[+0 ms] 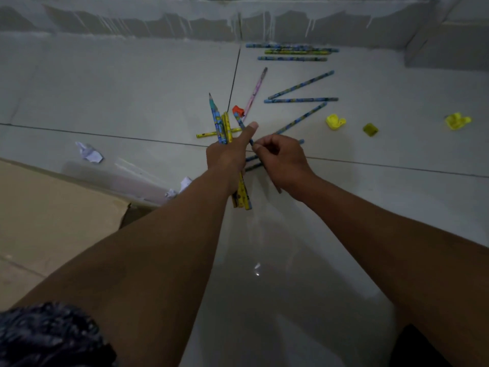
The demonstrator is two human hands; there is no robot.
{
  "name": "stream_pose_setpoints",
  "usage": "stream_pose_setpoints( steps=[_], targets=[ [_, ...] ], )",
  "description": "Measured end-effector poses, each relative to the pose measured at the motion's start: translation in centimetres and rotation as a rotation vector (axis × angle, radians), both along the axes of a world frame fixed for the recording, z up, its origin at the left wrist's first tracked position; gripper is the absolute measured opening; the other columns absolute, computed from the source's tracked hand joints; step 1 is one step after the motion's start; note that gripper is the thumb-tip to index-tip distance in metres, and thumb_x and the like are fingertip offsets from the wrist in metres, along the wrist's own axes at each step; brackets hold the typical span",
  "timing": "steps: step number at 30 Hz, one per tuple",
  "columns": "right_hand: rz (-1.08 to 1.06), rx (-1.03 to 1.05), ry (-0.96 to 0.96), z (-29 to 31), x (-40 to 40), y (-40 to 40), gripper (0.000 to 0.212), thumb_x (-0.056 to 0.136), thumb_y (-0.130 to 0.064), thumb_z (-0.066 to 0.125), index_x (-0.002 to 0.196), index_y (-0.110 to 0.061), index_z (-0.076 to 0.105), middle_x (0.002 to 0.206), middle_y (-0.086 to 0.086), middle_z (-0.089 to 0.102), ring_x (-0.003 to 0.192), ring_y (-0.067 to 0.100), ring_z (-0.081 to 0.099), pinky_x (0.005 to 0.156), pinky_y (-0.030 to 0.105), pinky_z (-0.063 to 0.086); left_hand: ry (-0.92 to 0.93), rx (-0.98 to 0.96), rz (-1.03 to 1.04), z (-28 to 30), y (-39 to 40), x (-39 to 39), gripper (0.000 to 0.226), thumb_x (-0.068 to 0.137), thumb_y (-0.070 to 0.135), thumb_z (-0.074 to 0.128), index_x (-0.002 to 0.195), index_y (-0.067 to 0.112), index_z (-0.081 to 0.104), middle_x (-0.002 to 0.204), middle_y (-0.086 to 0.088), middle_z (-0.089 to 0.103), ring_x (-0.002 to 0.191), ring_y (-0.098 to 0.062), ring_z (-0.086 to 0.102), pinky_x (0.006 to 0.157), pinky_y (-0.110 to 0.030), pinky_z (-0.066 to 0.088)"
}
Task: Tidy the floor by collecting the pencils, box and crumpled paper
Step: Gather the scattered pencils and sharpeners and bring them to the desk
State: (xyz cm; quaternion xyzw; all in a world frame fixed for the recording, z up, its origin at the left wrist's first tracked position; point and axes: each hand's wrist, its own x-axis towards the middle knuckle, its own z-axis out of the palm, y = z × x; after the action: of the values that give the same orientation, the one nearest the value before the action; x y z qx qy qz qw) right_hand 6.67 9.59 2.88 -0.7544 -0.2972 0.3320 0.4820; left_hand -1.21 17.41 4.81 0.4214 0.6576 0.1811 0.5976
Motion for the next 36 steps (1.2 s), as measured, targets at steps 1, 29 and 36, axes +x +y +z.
stream_pose_setpoints(
  steps=[1, 29, 36],
  targets=[
    [0.005, 0.017, 0.012, 0.1, 0.0, 0.1, 0.005, 0.092, -0.018, 0.065, 0.089, -0.017, 0.069, 0.081, -0.004, 0.068, 0.08, 0.011, 0.065, 0.072, 0.021, 0.051, -0.011, 0.004, 0.003, 0.0, 0.1, 0.0, 0.064, 0.066, 0.056, 0.086, 0.103, 0.007, 0.069, 0.077, -0.005, 0.061, 0.063, -0.017, 0.055, 0.057, -0.027, 0.05],
    [0.349, -0.283, -0.853, -3.9, 1.4, -1.4, 0.015, 0.094, -0.022, 0.055, 0.099, -0.02, 0.068, 0.101, 0.004, 0.063, 0.1, 0.03, 0.055, 0.082, 0.041, 0.031, 0.166, 0.193, 0.158, -2.5, 1.0, -3.4, 0.054, 0.06, 0.071, 0.074, 0.068, 0.02, 0.058, 0.075, -0.011, 0.067, 0.083, -0.038, 0.071, 0.075, -0.051, 0.062],
    [0.205, -0.207, -0.756, -3.4, 0.4, -2.0, 0.015, 0.095, -0.027, 0.054, 0.1, -0.018, 0.065, 0.096, 0.004, 0.064, 0.097, 0.029, 0.059, 0.08, 0.043, 0.04, 0.141, 0.123, 0.073, -2.1, 0.1, -2.1, 0.057, 0.052, 0.066, 0.087, 0.062, 0.021, 0.054, 0.062, -0.002, 0.055, 0.063, -0.029, 0.058, 0.071, -0.043, 0.059]
  ],
)
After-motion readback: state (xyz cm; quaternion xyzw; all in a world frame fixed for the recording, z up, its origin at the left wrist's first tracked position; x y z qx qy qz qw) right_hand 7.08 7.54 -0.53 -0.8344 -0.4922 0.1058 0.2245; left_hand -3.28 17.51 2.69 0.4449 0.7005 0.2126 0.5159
